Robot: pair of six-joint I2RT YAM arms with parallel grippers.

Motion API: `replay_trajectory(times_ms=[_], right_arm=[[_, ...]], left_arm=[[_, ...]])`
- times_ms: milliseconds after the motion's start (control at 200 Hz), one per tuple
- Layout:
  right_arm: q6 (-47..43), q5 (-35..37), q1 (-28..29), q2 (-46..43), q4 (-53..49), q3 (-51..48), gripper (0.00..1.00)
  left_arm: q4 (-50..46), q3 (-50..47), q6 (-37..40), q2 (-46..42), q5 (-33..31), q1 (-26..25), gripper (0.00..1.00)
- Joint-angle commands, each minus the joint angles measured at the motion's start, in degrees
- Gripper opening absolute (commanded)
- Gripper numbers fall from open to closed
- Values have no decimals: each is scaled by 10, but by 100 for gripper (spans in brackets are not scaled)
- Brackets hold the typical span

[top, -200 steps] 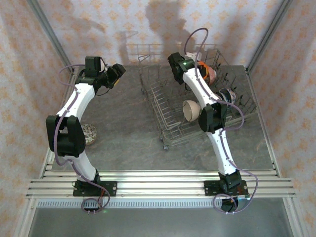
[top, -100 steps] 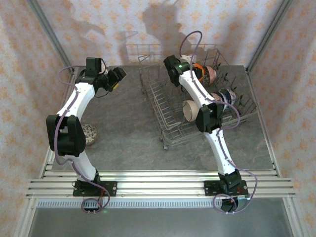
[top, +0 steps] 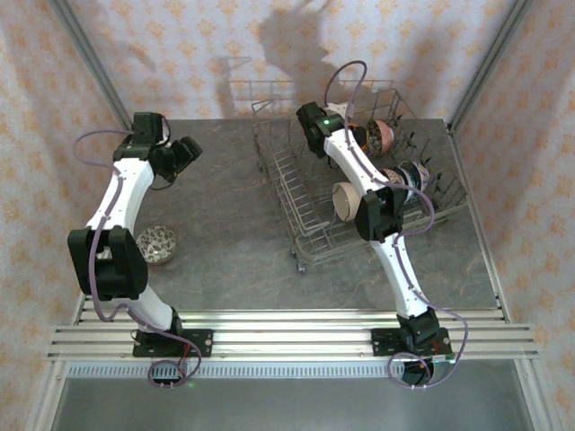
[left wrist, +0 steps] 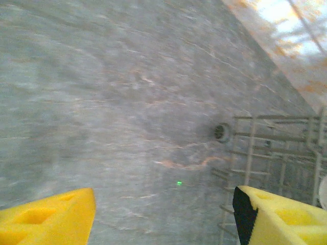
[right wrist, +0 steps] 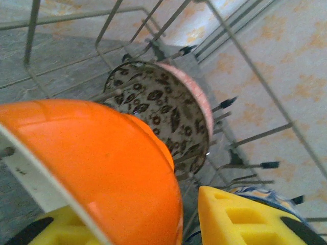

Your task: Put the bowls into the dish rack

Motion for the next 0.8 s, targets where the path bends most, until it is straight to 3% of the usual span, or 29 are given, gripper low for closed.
replay_trajectory(times_ms=[0, 365, 566, 796], right_arm=[[7, -47, 8, -12, -7, 12, 51], [8, -51, 19, -67, -28, -10, 72], [10, -52, 28, -97, -40, -20, 76], [-6, -45, 51, -138, -34, -28, 77]], left_arm=[[-55, -25, 15, -32, -61, 14, 74], [-33, -157, -31, -71, -47, 97, 77], [-16, -163, -36, -23, -10, 97, 77], [-36, -156, -12, 10, -14, 97, 77]])
